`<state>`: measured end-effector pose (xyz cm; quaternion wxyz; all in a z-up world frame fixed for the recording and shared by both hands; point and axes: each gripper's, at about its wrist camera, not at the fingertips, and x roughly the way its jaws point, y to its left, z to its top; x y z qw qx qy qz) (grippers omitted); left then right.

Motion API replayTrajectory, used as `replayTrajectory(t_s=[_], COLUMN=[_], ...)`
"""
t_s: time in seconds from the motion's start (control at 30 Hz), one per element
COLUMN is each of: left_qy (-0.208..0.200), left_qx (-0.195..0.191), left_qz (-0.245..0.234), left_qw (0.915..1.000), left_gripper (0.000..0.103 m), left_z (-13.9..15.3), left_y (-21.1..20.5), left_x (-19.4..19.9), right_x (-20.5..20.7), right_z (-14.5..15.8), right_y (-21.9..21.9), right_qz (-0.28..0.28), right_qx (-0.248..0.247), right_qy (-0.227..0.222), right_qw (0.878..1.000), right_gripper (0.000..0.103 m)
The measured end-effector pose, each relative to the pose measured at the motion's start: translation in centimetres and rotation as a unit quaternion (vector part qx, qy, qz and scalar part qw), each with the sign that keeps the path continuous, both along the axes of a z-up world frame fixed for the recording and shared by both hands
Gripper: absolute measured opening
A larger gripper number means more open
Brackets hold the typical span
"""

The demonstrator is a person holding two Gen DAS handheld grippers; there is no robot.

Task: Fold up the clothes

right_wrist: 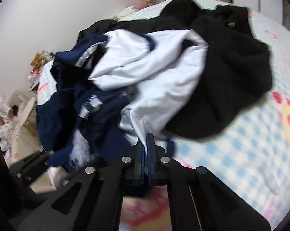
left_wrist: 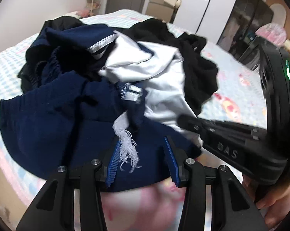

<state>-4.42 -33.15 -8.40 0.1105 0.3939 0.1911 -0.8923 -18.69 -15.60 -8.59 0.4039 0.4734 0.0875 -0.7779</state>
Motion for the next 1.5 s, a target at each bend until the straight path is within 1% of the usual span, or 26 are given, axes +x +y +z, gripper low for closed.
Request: replayTrajectory(t_s=[0.13, 0.27, 0.33, 0.4, 0.43, 0.47, 0.5, 0.53, 0.57, 0.6, 0.63, 0.67, 0.7, 0.8, 0.83, 0.93, 1.0, 1.07, 1.13, 1.17, 1.23, 1.27, 1.3, 1.37, 1.47, 1.5], left_qy=[0.018, -0.014, -0.03, -0.046, -0.054, -0.063, -0.071, -0.064, -0.056, -0.045, -0.039, -0.032, -0.026, -0.02, -0.019, -0.01, 0.002, 0.012, 0.023, 0.024, 0.024, 0.025, 0.026, 0.029, 0.034, 0.04], left_qx=[0.0, -0.016, -0.025, -0.033, -0.038, -0.042, -0.046, -0.041, -0.036, -0.023, -0.023, -0.023, -0.031, -0.061, -0.046, 0.011, 0.016, 0.023, 0.039, 0.037, 0.025, 0.022, 0.019, 0.013, 0.004, 0.002], left_qz=[-0.027, -0.03, -0.032, -0.034, -0.035, -0.035, -0.036, -0.031, -0.026, -0.03, -0.038, -0.046, -0.061, -0.108, -0.113, -0.12, -0.131, -0.152, -0.18, -0.186, -0.2, -0.207, -0.215, -0.23, -0.252, -0.278], left_qw=[0.9995, 0.9993, 0.9987, 0.9978, 0.9972, 0.9965, 0.9958, 0.9966, 0.9974, 0.9983, 0.9983, 0.9981, 0.9973, 0.9921, 0.9923, 0.9926, 0.9912, 0.9881, 0.9826, 0.9816, 0.9792, 0.9777, 0.9761, 0.9728, 0.9672, 0.9597], left_gripper=[0.046, 0.048, 0.057, 0.058, 0.054, 0.042, 0.006, 0.003, 0.003, 0.003, 0.003, 0.003, 0.003, 0.002, 0.002, 0.002, 0.002, 0.002, 0.001, 0.001, 0.001, 0.001, 0.001, 0.001, 0.0, 0.0], left_z=[1.1, -0.1, -0.7, -1.3, -1.6, -1.9, -2.2, -2.1, -1.9, -1.7, -1.5, -1.3, -1.0, -0.7, -0.6, -0.4, 0.6, 1.8, 3.1, 3.5, 4.1, 4.3, 4.5, 4.8, 5.4, 5.9], left_y=[1.6, 3.0, 3.8, 4.5, 4.9, 5.3, 5.6, 5.4, 5.2, 5.0, 5.2, 5.4, 6.0, 7.9, 8.1, 8.4, 9.7, 11.3, 12.8, 13.7, 15.1, 15.8, 16.6, 18.0, 20.2, 22.3], left_x=[1.1, -3.1, -5.2, -7.3, -8.4, -9.5, -10.5, -10.0, -9.4, -8.6, -8.0, -7.5, -7.1, -6.4, -6.3, -5.9, -6.0, -6.0, -5.8, -5.8, -5.7, -5.5, -5.4, -5.1, -4.7, -4.5], right_x=[0.2, 0.5, 0.6, 0.8, 1.0, 1.2, 1.4, 1.5, 1.6, 1.6, 1.9, 2.0, 2.1, 2.2, 2.1, 2.3, 2.7, 3.1, 3.0, 3.0, 2.6, 2.6, 2.6, 2.7, 3.9, 4.4], right_z=[1.8, 3.7, 4.6, 4.7, 4.4, 4.0, 3.7, 3.1, 2.5, 1.9, 1.2, 0.6, 0.1, -0.9, -1.0, -1.4, -1.4, -1.3, -1.3, -1.2, -1.2, -1.1, -0.9, -0.4, 1.0, 1.5], right_y=[4.3, 8.5, 10.7, 11.2, 10.8, 10.4, 9.9, 9.0, 8.2, 7.3, 6.0, 5.0, 4.3, 4.0, 4.7, 6.3, 6.7, 6.7, 7.1, 7.4, 9.1, 9.9, 10.7, 12.9, 16.2, 17.2], right_qz=[-0.025, -0.05, -0.063, -0.063, -0.059, -0.054, -0.049, -0.041, -0.034, -0.027, -0.018, -0.01, -0.005, -0.009, -0.009, -0.001, 0.016, 0.031, 0.023, 0.016, -0.009, -0.019, -0.027, -0.047, -0.066, -0.067], right_qx=[-0.013, -0.027, -0.034, -0.029, -0.022, -0.015, -0.008, 0.0, 0.009, 0.017, 0.015, 0.009, 0.007, 0.025, 0.02, -0.002, -0.026, -0.047, -0.06, -0.067, -0.098, -0.105, -0.109, -0.114, -0.106, -0.099], right_qy=[0.007, 0.015, 0.018, 0.019, 0.018, 0.017, 0.017, 0.016, 0.015, 0.014, 0.01, 0.003, 0.0, 0.019, 0.014, -0.005, -0.015, -0.013, -0.013, -0.014, -0.025, -0.025, -0.024, -0.02, 0.006, 0.019], right_qw=[1.0, 0.998, 0.997, 0.997, 0.998, 0.998, 0.999, 0.999, 0.999, 0.999, 1.0, 1.0, 1.0, 0.999, 1.0, 1.0, 0.999, 0.998, 0.998, 0.998, 0.995, 0.994, 0.993, 0.992, 0.992, 0.993], right_gripper=[0.0, 0.0, 0.0, 0.002, 0.002, 0.002, 0.002, 0.004, 0.009, 0.017, 0.023, 0.033, 0.038, 0.045, 0.046, 0.058, 0.067, 0.071, 0.072, 0.072, 0.071, 0.062, 0.035, 0.009, 0.004, 0.004])
